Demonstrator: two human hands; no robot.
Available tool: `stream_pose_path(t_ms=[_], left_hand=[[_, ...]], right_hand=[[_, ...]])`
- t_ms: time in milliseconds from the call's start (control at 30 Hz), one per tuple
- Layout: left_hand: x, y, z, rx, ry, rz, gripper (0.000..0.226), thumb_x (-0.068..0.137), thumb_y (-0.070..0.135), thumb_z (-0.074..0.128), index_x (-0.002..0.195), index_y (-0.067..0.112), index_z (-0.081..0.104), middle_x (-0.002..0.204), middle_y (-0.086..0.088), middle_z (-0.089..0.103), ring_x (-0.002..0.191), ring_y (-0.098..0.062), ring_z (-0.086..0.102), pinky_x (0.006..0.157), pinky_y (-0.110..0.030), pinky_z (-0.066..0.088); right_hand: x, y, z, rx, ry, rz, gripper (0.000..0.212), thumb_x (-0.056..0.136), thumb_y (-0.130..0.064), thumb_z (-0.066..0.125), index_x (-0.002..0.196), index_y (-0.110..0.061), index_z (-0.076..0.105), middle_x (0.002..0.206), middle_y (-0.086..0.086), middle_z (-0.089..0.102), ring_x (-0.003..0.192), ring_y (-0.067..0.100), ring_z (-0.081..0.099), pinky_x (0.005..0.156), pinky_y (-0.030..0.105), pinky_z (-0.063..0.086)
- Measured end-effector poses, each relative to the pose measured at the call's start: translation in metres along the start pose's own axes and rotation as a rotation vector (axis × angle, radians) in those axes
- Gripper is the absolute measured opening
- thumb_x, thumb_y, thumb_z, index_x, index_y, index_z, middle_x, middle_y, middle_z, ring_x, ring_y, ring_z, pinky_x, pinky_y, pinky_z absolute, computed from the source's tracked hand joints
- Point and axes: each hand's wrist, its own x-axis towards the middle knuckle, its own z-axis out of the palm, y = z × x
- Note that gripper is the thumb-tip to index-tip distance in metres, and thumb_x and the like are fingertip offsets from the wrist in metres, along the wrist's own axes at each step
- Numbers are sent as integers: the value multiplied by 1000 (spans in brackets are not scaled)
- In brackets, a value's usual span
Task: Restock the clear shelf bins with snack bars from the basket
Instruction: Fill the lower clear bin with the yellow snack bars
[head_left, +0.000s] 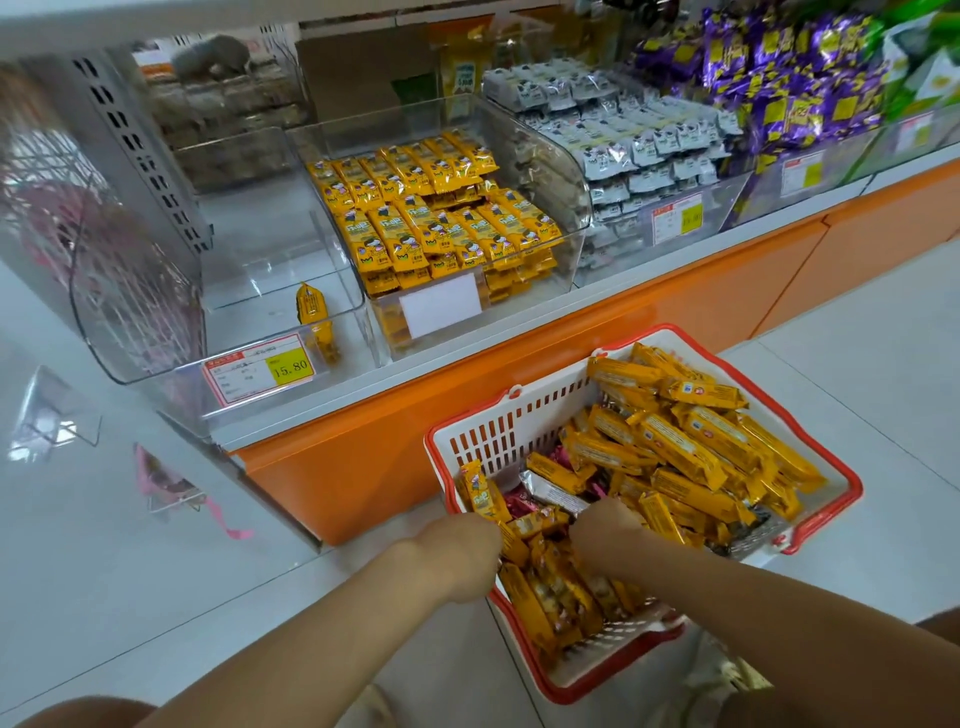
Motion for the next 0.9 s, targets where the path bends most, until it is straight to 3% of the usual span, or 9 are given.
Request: stream_pose_path(t_ms=[67,167,300,433,500,633,700,800,900], left_hand=[[1,-3,-1,-53,2,-3,22,96,15,46,98,3,64,75,-6,49,78,-24,53,64,-30,40],[1,-6,-8,-264,40,-2,18,92,27,55,100,12,59,96,-9,58,100,-27,61,75,-32,46],[-9,-5,-30,-787,148,22,83,76,45,74,145,19,35,145,0,43,130,-17,44,107,-29,37],[-15,-5,-53,-1203,194,105,96,52,61,82,133,20,51,129,2,60,116,-15,57,104,-38,44],[-18,-5,-61,-1448,220,156,90,49,53,87,125,14,58,119,-5,66,112,-24,62,101,-46,46],[-33,-7,-82,-1726,255,269,41,62,25,83,100,13,73,109,-16,70,101,-30,66,96,-55,47],[-44,-10,-93,-1778,239,319,30,63,23,81,92,15,76,106,-16,71,89,-25,69,85,-48,53],[-54,-15,-103,-1839,194,407,62,43,31,95,98,13,75,105,-15,71,84,-23,71,75,-42,57],[-59,-17,-108,-1947,177,435,78,35,30,97,105,4,72,105,-19,70,82,-24,72,66,-36,59]], right_hand=[[-4,8,-8,77,18,11,25,98,-17,46,114,-7,62,81,4,53,84,21,59,65,29,44],[-11,36,-32,304,151,-7,36,92,-44,55,104,-10,61,86,2,55,88,21,59,62,30,42],[-42,79,-82,671,360,-150,42,84,-58,60,82,-16,59,77,-3,54,70,10,52,61,26,40],[-77,102,-137,905,421,-309,48,82,-57,61,72,-11,54,59,-5,38,45,5,36,53,26,33],[-88,109,-156,958,477,-309,51,80,-55,64,73,-5,56,55,-4,38,42,5,35,48,22,32],[-105,118,-186,993,625,-289,46,71,-60,67,71,-14,62,56,2,52,47,2,40,52,22,33],[-111,123,-197,1067,673,-346,50,61,-64,66,77,-17,66,64,0,59,54,4,47,54,20,37],[-113,130,-206,1284,724,-502,54,68,-53,77,83,-5,60,71,14,52,58,15,42,54,15,36],[-109,130,-209,1410,760,-600,31,75,-38,74,78,-12,58,68,11,51,61,19,41,56,19,34]])
